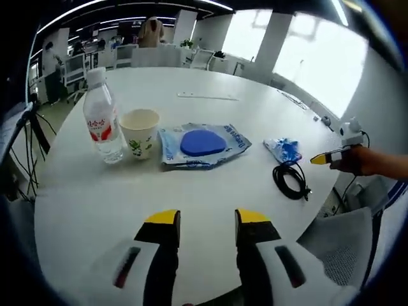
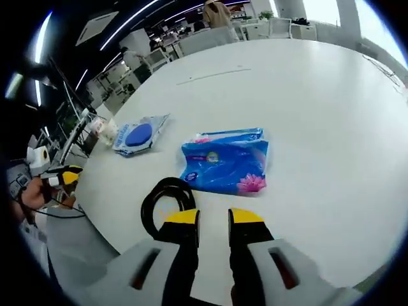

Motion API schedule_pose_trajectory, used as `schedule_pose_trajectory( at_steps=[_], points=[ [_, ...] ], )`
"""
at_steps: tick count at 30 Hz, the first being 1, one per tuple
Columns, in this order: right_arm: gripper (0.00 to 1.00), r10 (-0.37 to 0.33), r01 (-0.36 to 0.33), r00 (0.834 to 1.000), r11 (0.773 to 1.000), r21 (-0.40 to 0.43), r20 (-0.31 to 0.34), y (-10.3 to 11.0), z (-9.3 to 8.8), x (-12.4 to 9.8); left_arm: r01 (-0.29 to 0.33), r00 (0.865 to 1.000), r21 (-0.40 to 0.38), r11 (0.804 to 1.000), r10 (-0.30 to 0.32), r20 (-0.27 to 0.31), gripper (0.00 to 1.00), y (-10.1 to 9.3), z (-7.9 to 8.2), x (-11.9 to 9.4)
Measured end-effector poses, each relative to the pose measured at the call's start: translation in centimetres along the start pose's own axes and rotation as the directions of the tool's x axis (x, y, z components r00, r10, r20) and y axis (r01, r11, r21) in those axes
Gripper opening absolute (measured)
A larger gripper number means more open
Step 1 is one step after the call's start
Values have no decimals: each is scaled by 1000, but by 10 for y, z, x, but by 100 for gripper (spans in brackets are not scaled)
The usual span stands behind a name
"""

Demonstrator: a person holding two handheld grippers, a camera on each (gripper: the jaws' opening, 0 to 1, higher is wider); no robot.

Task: Arrange the tabletop items into an orderly group along one side of the table until the central work area is clear of visible clutter.

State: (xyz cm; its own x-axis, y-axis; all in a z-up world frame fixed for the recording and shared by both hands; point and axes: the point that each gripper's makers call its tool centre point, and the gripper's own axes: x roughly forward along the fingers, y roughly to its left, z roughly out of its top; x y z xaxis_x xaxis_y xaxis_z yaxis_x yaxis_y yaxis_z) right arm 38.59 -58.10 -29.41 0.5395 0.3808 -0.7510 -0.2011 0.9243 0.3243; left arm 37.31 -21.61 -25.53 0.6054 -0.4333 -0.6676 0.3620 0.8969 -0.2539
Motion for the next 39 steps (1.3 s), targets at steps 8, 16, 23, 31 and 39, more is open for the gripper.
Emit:
schedule_pose_trajectory(
  at_steps=[8, 16, 23, 31, 39],
  points=[
    [17, 35, -36, 999, 999, -3, -29, 13, -9, 9, 0, 1000, 5, 1000, 0, -5, 34, -6, -5, -3],
    [16, -13, 13, 1000, 1000, 8, -9, -3, 1, 13, -4, 1000, -7, 1000, 4, -6, 33, -7, -8, -8],
    [16, -79, 77, 997, 996, 51, 28, -31, 27, 10, -7, 1000, -7, 1000, 7, -1, 34, -7, -7, -12],
    [15, -111, 109, 994, 992, 60, 22, -54, 49, 22, -6, 1000, -16, 1000, 6, 7, 34, -7, -4, -13],
    [12, -124, 118, 992, 980, 158, 26, -62, 56, 37, -16, 1000, -27, 1000, 16, 7, 34, -4, -4, -15]
  ],
)
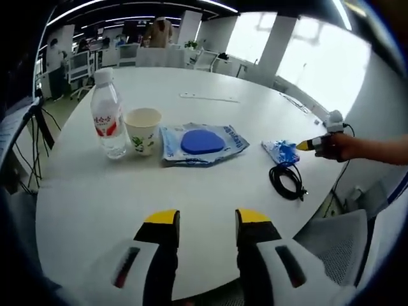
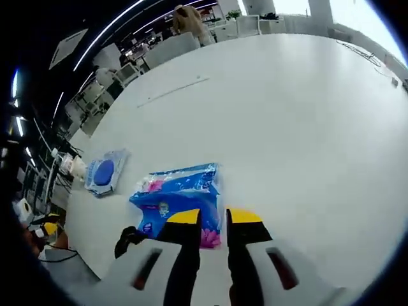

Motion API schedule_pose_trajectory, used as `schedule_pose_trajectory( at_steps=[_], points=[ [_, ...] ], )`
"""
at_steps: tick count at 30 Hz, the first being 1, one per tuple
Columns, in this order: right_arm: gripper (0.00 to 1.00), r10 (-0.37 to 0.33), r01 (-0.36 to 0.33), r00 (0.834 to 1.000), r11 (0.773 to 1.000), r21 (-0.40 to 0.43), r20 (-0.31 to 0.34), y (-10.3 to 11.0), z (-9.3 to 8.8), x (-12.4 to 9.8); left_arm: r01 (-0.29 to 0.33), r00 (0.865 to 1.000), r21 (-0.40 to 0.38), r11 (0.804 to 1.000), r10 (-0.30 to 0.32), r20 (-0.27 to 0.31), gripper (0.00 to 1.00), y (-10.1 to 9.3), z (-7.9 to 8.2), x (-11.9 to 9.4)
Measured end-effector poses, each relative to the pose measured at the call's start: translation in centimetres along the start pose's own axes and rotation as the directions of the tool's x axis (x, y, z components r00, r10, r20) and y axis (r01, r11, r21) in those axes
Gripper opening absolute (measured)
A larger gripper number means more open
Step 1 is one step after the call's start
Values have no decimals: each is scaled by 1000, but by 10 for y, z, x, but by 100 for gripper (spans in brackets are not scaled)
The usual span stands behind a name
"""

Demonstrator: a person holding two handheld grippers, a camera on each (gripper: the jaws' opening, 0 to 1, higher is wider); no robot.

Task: Arrange the tabletop items into an orderly group along one side of the table until the central work area is clear of visible clutter.

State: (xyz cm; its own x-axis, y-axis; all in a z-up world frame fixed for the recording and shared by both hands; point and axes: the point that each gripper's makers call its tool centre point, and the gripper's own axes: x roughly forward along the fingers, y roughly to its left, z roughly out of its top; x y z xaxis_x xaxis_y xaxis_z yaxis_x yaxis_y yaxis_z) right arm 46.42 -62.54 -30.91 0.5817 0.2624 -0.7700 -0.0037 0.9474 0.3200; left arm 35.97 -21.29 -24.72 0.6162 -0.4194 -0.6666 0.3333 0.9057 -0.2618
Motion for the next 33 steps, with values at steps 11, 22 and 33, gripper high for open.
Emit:
schedule_pose_trajectory(
  at_steps=[11, 22, 33],
  points=[
    [0, -15, 15, 1000, 1000, 1, 1, 9, 4, -3, -22, 1000, -22, 1000, 22, 1, 33, 9, -4, -6],
    [0, 5, -5, 1000, 1000, 1, 31, 37, 26, -10, -21, 1000, -26, 999, 21, 1, 33, 9, -5, -5],
    [0, 46, -43, 998, 997, -67, 34, 64, 53, -3, -17, 1000, -23, 1000, 18, 19, 34, 9, 4, -4]
  ],
)
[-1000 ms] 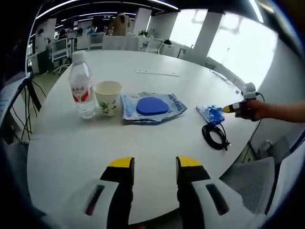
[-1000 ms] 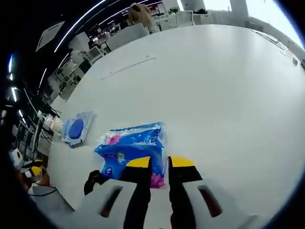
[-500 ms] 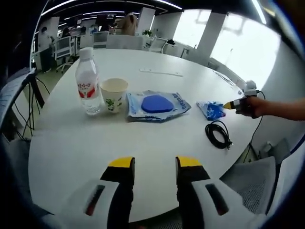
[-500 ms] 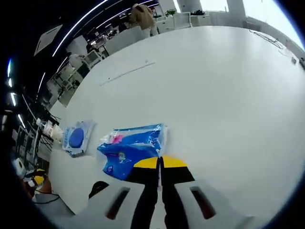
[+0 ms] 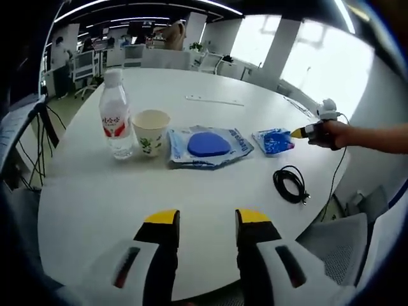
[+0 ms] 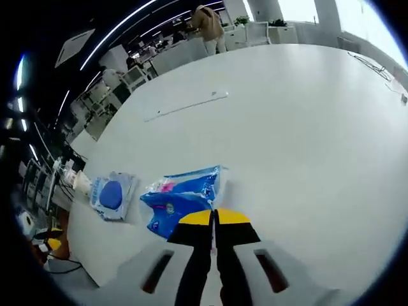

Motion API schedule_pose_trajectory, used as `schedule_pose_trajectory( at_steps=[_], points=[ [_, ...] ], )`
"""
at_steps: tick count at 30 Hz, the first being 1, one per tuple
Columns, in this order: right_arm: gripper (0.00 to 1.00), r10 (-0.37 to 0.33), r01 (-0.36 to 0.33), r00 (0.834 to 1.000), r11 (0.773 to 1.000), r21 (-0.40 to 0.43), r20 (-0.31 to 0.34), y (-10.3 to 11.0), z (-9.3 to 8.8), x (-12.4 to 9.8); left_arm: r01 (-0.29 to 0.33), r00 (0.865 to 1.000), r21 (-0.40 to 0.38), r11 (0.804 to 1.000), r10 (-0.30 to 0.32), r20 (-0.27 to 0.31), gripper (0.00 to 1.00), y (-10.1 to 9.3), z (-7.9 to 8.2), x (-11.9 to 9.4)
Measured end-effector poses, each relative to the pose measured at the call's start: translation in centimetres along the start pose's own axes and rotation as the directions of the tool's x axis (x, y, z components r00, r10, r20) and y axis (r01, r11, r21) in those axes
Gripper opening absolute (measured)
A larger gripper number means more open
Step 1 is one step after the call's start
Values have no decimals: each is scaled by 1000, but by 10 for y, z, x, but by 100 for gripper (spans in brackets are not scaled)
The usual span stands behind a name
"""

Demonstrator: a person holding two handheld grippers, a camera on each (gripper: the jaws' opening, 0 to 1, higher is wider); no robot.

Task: Arrange the tabletop items into an orderly group along one side of the table until the central work area is clear of visible clutter.

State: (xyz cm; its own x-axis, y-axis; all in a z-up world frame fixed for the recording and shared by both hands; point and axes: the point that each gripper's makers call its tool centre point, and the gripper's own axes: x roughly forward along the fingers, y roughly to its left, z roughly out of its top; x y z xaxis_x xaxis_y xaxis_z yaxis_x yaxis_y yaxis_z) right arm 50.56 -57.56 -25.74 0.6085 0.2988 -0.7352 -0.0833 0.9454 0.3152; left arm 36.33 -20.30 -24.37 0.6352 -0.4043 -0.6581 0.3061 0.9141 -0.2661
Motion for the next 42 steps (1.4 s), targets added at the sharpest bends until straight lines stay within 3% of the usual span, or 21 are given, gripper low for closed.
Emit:
schedule_pose_trajectory(
  at_steps=[7, 15, 29, 42],
  points=[
    [0, 29, -30, 999, 997, -64, -19, 10, 12, 9, -2, 1000, -8, 1000, 2, 0, 34, 1, -1, -2],
    [0, 38, -41, 999, 996, -79, -29, 12, 15, 16, -8, 1000, -21, 1000, 8, -1, 34, 4, -4, -3],
    [0, 40, -47, 997, 994, -96, -70, 13, -2, 25, -3, 1000, -31, 1000, 3, 3, 34, 1, -1, -2],
    [0, 35, -41, 996, 997, -71, -80, 11, -7, 29, -1, 1000, -32, 999, 1, -11, 35, 2, -3, 0]
  ],
)
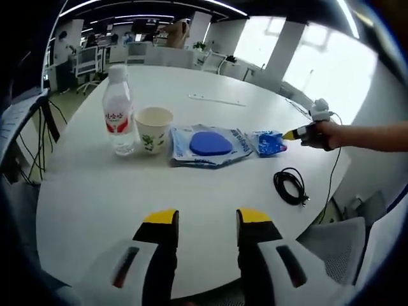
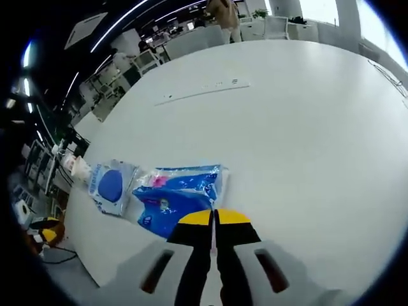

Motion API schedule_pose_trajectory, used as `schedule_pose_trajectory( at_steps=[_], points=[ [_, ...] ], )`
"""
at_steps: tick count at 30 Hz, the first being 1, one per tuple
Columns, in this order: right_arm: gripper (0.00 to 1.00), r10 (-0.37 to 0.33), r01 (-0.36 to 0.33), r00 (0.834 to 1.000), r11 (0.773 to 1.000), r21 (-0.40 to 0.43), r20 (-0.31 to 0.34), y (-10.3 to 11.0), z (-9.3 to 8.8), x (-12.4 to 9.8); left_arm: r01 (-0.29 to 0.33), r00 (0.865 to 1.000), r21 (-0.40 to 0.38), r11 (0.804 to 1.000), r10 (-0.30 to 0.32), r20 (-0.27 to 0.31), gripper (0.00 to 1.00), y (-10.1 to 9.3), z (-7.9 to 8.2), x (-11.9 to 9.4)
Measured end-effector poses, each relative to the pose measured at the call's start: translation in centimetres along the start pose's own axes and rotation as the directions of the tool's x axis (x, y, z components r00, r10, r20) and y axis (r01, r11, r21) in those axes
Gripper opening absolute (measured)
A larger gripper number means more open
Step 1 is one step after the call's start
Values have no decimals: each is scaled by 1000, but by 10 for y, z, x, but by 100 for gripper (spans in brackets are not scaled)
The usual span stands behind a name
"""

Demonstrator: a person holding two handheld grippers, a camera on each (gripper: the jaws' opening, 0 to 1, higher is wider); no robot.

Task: Arrange the tabletop items into an orderly group along one side of the table until the central work area is clear of visible clutter.

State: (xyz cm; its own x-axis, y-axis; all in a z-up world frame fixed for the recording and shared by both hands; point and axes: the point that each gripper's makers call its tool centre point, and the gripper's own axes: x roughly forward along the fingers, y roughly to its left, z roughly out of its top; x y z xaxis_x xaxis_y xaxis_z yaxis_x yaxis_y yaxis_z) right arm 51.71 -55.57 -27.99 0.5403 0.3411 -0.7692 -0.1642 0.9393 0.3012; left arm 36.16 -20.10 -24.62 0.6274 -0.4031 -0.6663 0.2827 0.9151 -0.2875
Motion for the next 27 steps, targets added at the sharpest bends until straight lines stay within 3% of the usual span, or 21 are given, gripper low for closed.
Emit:
schedule_pose_trajectory(
  at_steps=[27],
  points=[
    [2, -1, 2, 1000, 999, 32, -4, -3, -7, -6, -10, 1000, -1, 1000, 10, 1, 36, -1, 7, -1]
  ],
)
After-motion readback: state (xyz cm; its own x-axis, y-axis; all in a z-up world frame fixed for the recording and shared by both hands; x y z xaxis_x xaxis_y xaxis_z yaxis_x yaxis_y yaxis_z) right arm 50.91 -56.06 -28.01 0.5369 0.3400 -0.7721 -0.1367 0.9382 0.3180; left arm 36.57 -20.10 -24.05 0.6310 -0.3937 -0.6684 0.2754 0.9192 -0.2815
